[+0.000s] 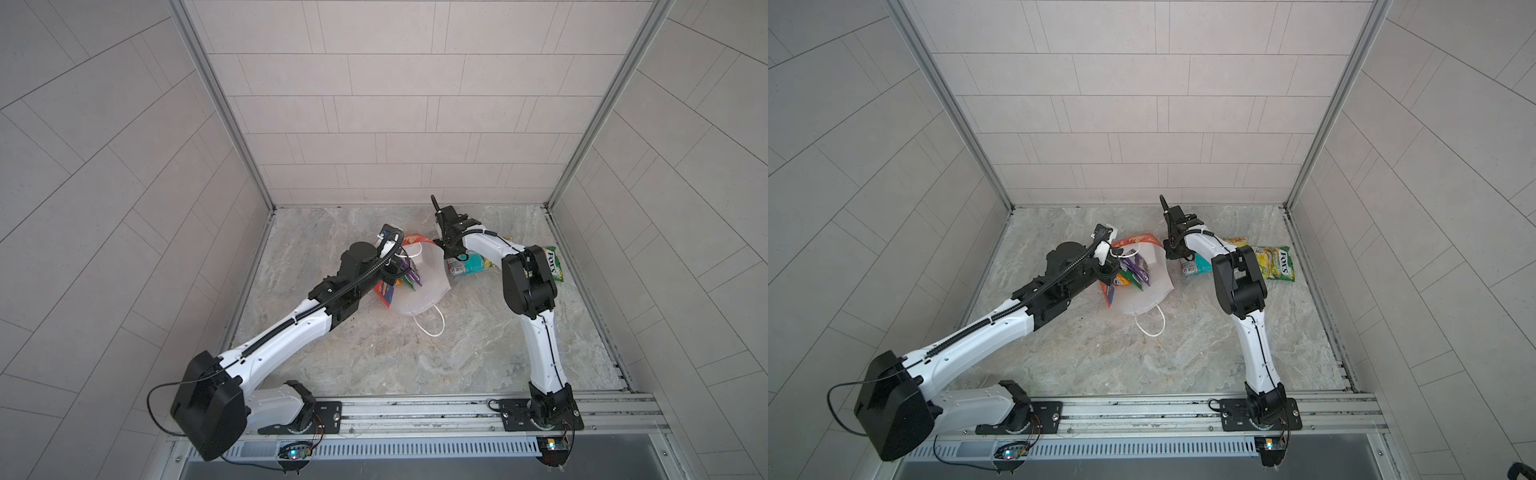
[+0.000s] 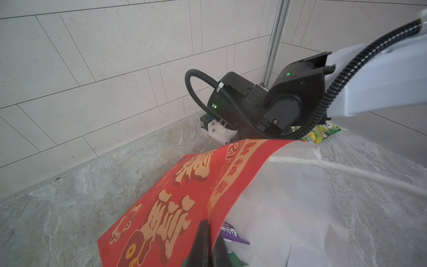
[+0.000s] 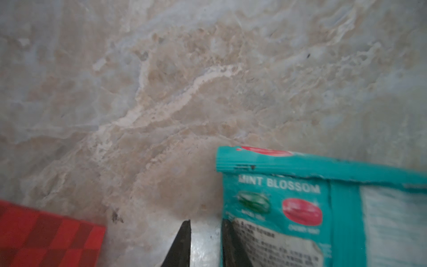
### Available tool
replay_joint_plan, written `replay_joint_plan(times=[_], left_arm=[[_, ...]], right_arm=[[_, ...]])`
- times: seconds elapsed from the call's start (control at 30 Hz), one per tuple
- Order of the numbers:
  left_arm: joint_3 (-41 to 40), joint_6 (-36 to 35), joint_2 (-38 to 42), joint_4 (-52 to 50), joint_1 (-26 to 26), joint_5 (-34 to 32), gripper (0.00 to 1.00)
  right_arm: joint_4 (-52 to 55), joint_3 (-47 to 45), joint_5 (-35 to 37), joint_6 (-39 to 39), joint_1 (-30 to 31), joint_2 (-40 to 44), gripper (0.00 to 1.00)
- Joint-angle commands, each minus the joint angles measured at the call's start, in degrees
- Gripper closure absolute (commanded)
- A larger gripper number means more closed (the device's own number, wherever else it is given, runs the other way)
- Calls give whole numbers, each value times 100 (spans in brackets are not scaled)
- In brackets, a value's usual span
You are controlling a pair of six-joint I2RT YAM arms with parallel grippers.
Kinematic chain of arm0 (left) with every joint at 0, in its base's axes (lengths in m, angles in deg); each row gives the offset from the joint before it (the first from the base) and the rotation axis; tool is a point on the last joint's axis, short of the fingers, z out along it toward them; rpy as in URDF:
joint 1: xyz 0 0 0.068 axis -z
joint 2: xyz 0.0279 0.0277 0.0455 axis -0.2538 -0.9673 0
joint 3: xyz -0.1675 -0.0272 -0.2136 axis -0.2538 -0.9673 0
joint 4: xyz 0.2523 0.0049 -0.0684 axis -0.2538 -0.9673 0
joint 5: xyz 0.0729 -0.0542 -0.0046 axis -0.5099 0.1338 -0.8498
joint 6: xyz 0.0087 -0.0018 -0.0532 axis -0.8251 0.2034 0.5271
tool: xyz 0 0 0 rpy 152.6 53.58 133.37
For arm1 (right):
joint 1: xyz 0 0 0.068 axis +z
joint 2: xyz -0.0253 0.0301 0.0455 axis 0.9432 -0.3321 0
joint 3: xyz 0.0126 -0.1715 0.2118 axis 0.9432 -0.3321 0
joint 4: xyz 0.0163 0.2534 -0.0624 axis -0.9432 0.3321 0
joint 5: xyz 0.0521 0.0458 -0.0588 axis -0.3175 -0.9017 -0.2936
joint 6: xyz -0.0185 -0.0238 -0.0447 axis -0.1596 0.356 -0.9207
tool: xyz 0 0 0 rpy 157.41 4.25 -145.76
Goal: Take the snacks out of the paper bag
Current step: Move the snack to the top-right of the table, then pick up the snack from the paper bag.
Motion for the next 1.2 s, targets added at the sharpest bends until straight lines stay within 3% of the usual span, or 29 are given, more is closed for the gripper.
replay_joint_plan(times=[0.0,0.23,0.47,0.57,0.67,0.9,1.03,1.17], left_arm=[[-54,25,71,11,2,-152,100],[35,-59,150,-116,6,-204,100],[49,-107,130,-167,6,16,100],[69,-142,104,-258,14,228,100],[54,-131,89,-332,31,471,100],[134,-116,-83,-536,109,874,100],[276,-93,-295,-696,129,1013,100],[400,-74,-362,-813,145,957,100]], right_arm=[[161,423,318,59,-80,-213,75],[377,1085,-109,23,-134,-447,75],[508,696,-418,87,-130,844,75],[172,-39,-439,254,-125,1841,75],[-612,-1358,-547,560,-125,3026,75],[-3464,-4975,-967,714,182,5975,81],[-4088,-6079,-1090,347,841,7115,81],[-4285,-6709,-936,-66,1445,7574,81]])
